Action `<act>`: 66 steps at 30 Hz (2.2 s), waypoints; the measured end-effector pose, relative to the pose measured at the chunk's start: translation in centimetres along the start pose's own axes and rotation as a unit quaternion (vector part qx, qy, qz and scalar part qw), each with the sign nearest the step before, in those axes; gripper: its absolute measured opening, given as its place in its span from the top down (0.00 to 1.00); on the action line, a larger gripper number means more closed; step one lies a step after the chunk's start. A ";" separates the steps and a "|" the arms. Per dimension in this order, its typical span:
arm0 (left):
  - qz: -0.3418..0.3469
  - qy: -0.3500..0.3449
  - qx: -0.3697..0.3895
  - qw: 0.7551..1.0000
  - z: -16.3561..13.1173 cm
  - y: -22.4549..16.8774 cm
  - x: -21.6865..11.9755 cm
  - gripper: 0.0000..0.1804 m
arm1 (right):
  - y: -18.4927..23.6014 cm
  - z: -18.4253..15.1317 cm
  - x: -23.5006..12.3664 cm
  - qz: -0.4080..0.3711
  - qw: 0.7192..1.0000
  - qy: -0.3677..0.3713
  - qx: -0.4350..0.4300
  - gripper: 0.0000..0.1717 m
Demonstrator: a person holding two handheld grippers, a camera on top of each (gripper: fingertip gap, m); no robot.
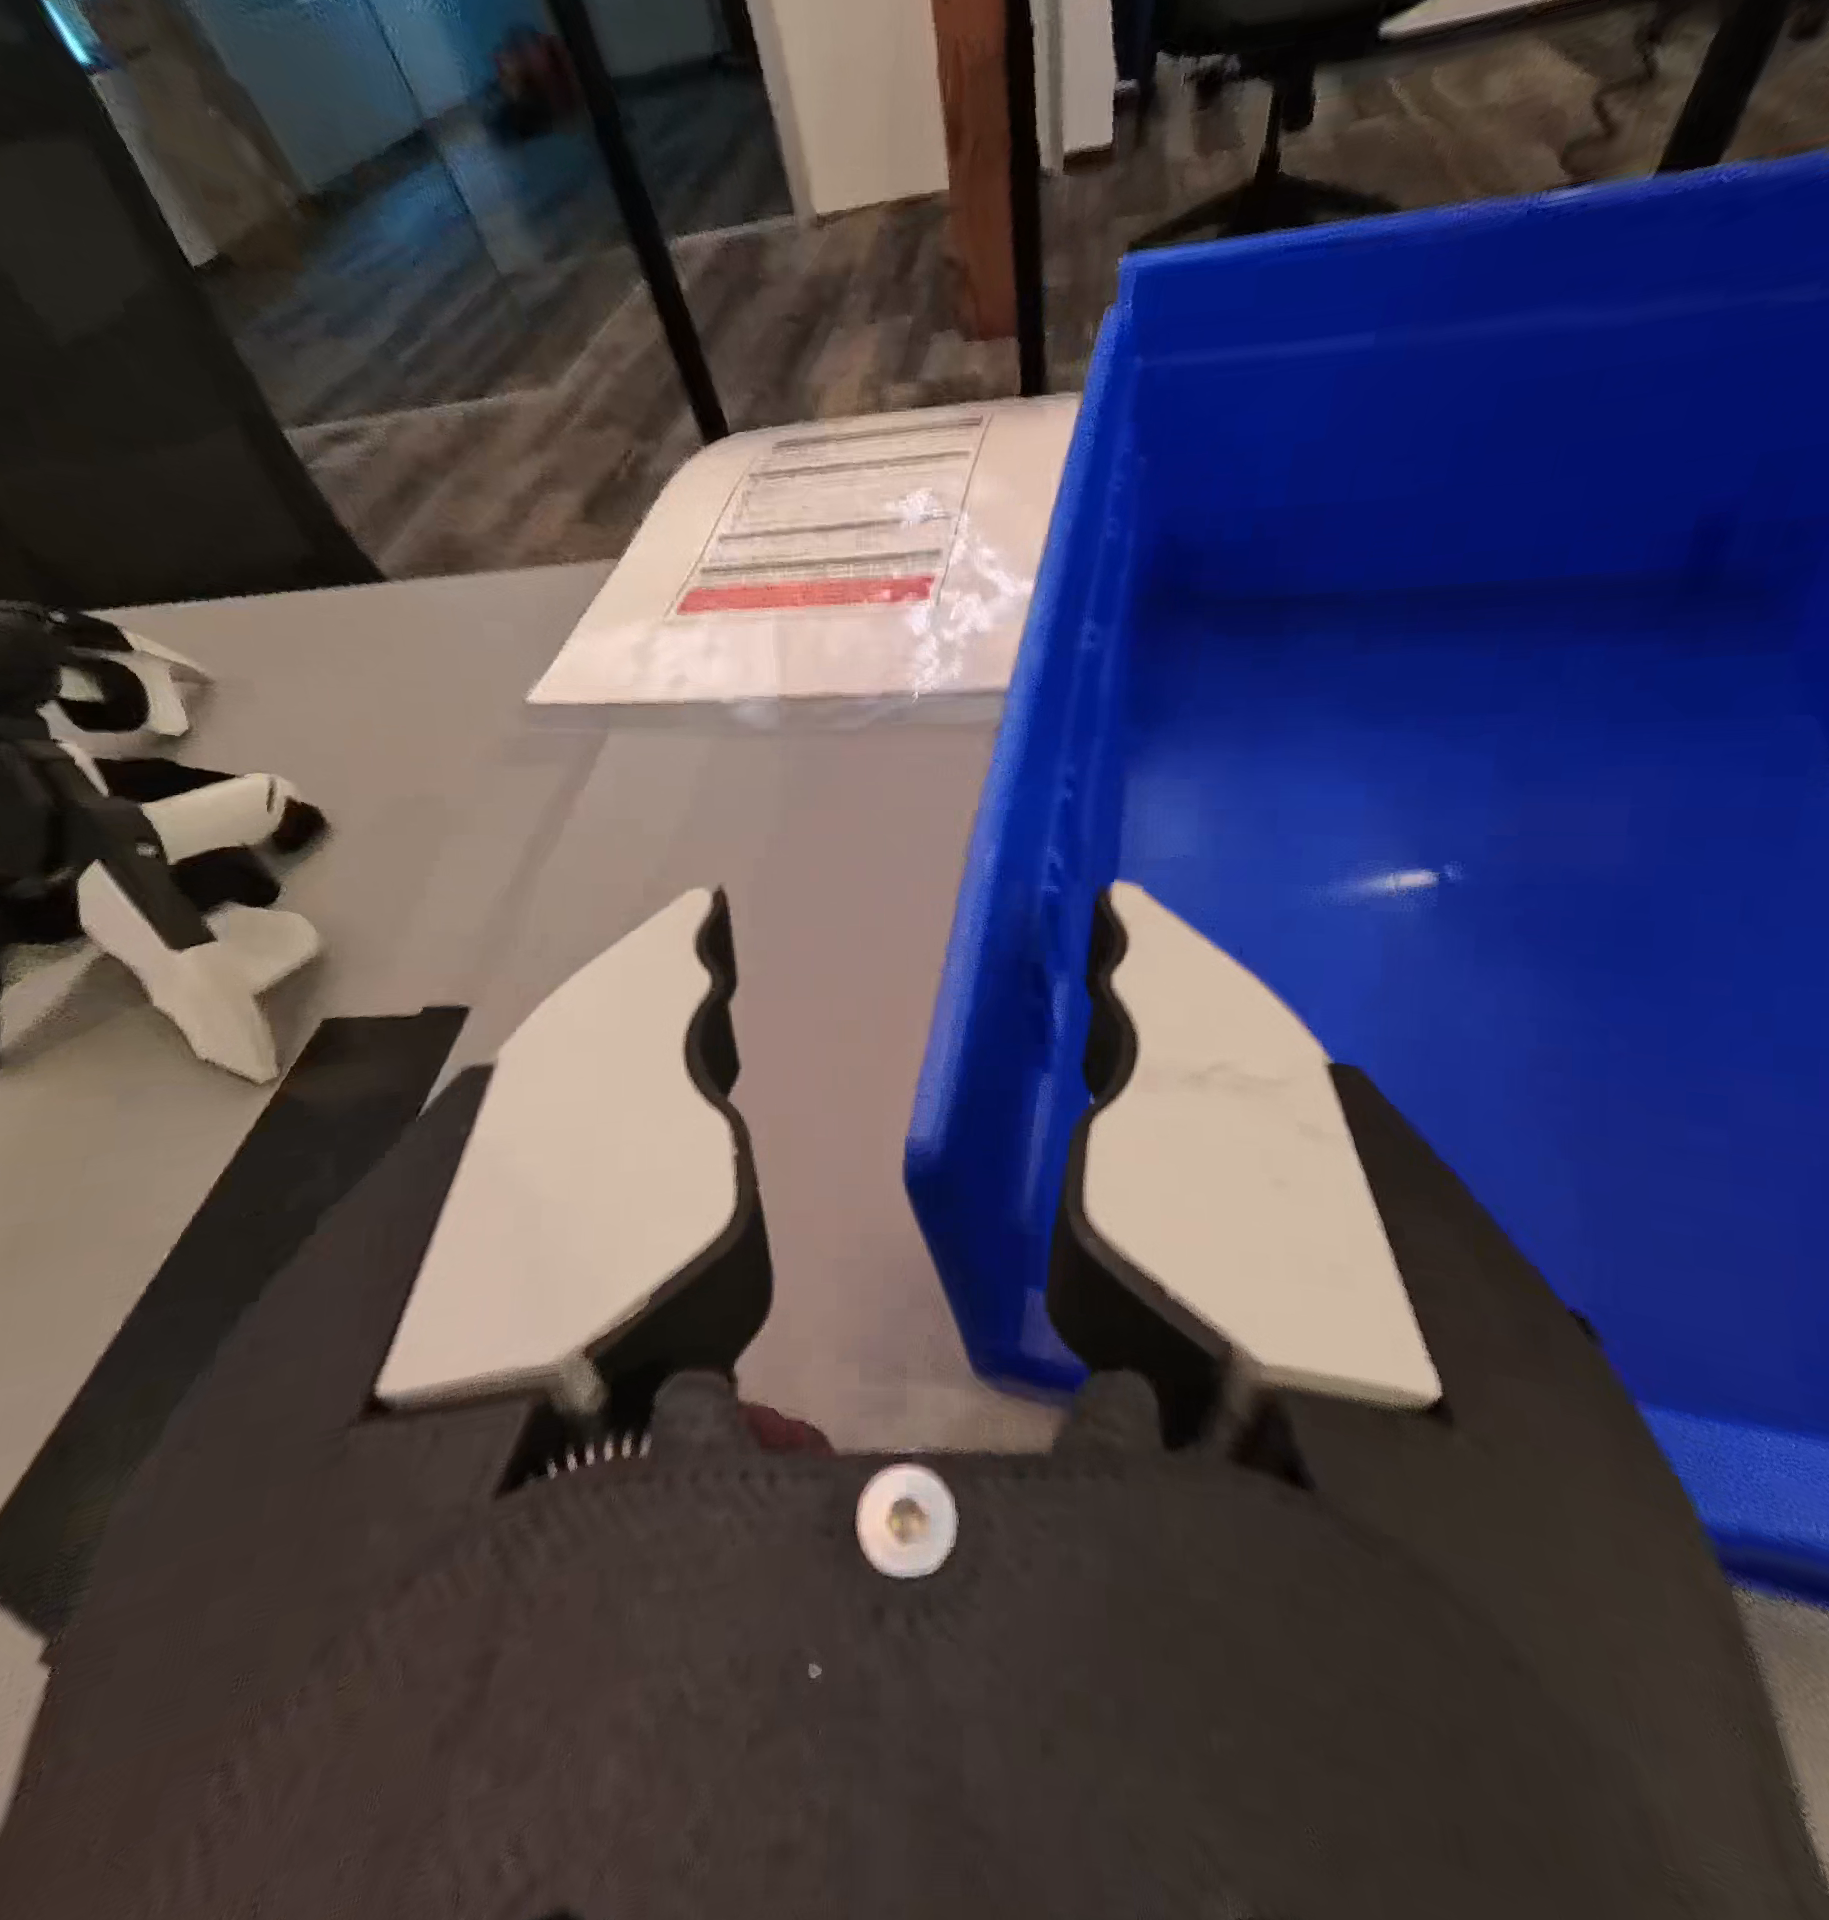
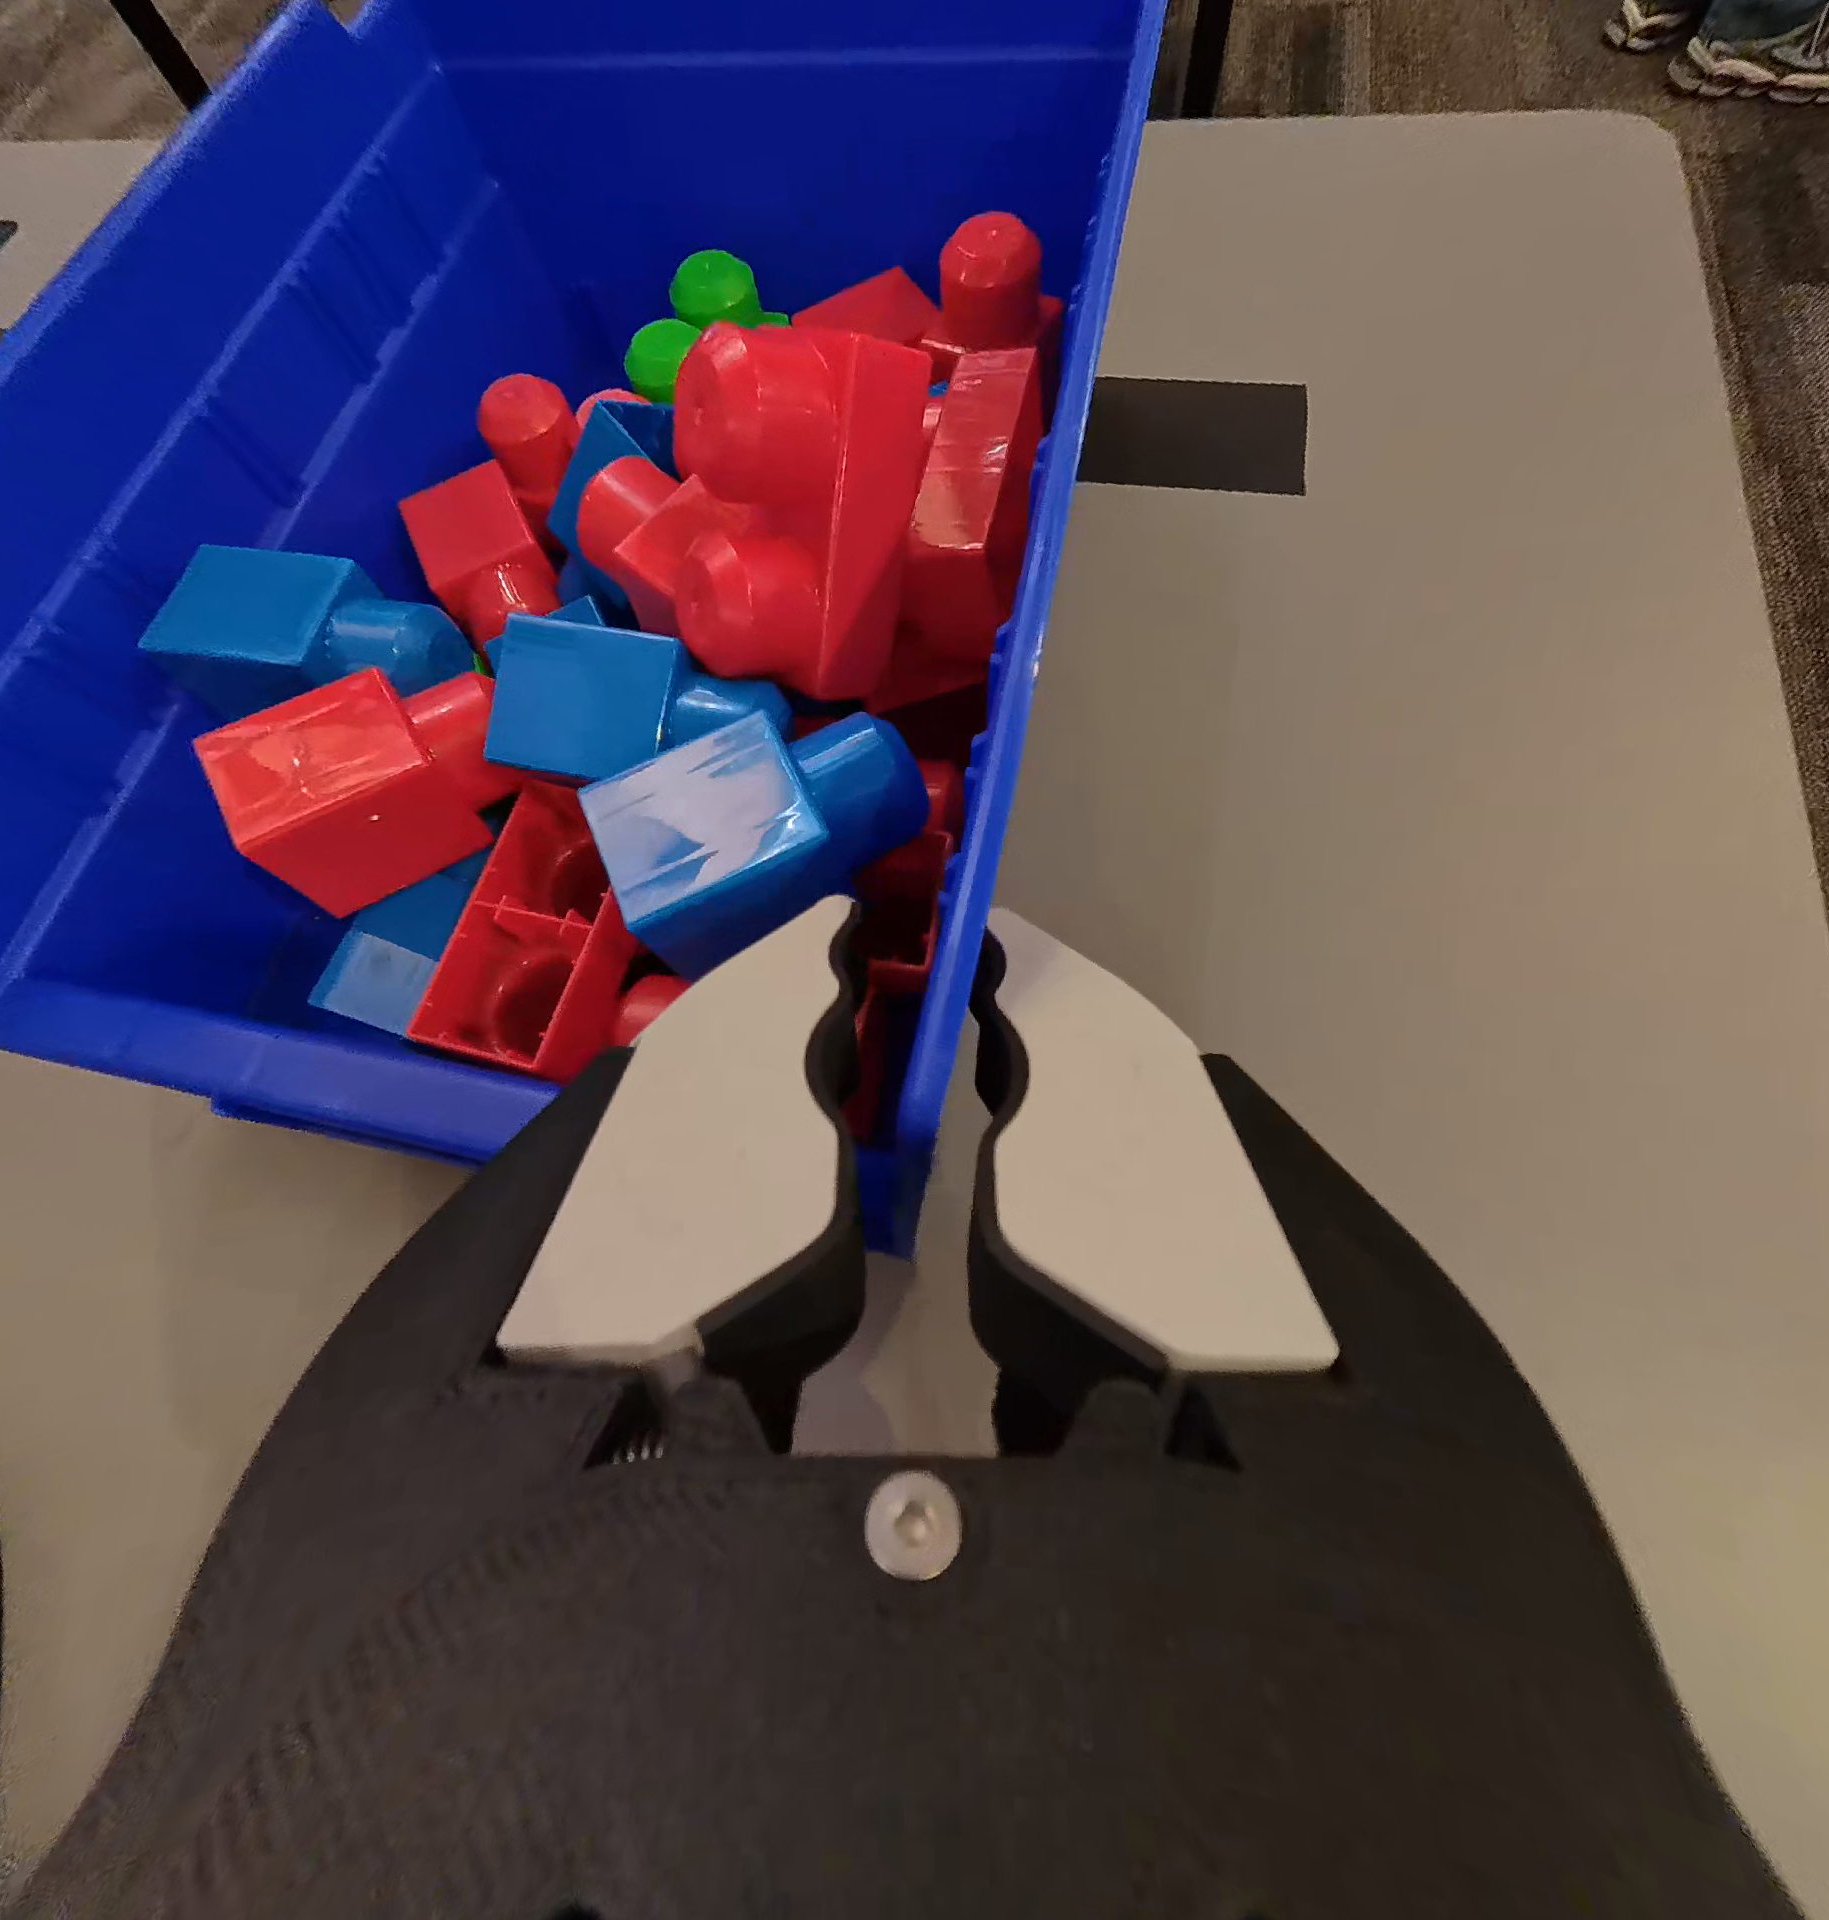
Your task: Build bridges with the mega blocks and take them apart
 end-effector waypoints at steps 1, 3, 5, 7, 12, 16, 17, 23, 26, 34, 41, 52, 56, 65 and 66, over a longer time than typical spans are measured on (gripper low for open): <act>-0.009 -0.004 -0.002 1.000 0.1 -0.2 0.2 0.68 | 0.0 -0.1 0.2 0.001 1.000 0.004 0.000 0.89; -0.034 0.004 0.019 0.999 0.2 -1.0 0.8 0.81 | -0.1 0.0 0.2 -0.003 1.000 0.008 -0.003 0.90; -0.048 0.004 0.025 0.999 0.5 -1.5 1.1 0.86 | -0.3 0.0 0.2 -0.010 1.000 0.014 -0.006 0.95; -0.104 -0.001 0.000 0.995 0.9 -2.4 1.3 0.93 | -0.4 0.0 0.1 -0.009 1.000 0.020 -0.011 0.96; -0.138 -0.009 -0.062 0.988 1.3 -3.2 1.4 0.97 | -0.3 -0.1 0.0 -0.028 0.998 0.043 -0.042 0.97; -0.143 -0.011 -0.078 0.987 1.7 -3.4 0.5 0.97 | -0.2 -0.6 -0.8 -0.024 0.996 0.076 -0.041 0.97; -0.146 -0.012 -0.092 0.985 1.9 -3.3 0.1 0.98 | -0.2 -0.6 -1.1 -0.024 0.995 0.087 -0.043 0.97; -0.167 -0.030 -0.090 0.981 3.7 -3.0 -3.1 0.98 | 1.3 -1.3 -4.0 -0.007 0.987 0.148 -0.058 0.97; -0.170 -0.042 -0.083 0.981 3.9 -2.9 -5.0 0.98 | 2.8 -1.9 -5.7 0.007 0.982 0.170 -0.078 0.98; -0.164 -0.072 -0.083 0.980 3.5 -2.4 -9.4 0.98 | 8.5 -4.3 -9.5 0.065 0.960 0.226 -0.151 0.98; -0.140 -0.090 -0.096 0.981 4.1 0.6 -12.2 0.98 | 15.1 -7.5 -10.6 0.121 0.936 0.260 -0.205 0.97; -0.073 -0.111 -0.119 0.984 3.3 6.3 -16.0 0.98 | 29.4 -12.5 -5.1 0.185 0.908 0.266 -0.267 0.97; -0.051 -0.109 -0.114 0.986 2.8 7.8 -16.9 0.98 | 33.6 -14.6 -0.9 0.201 0.911 0.249 -0.260 0.98; -0.049 -0.132 -0.148 0.979 2.1 9.5 -17.7 0.98 | 38.8 -13.2 -7.6 0.324 0.808 0.118 -0.478 0.77; -0.049 -0.132 -0.148 0.979 2.2 9.5 -17.8 0.98 | 39.1 -14.2 -8.9 0.340 0.772 0.117 -0.524 0.79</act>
Point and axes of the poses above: each gripper's, where its closed fingertips meet, x out along the fingers, z out of its top, y = z × x across the jaws, the point moved 2 cm from there along -x, back along the fingers, and after that the axes turned 15 degrees about x, right-handed, at the moved point
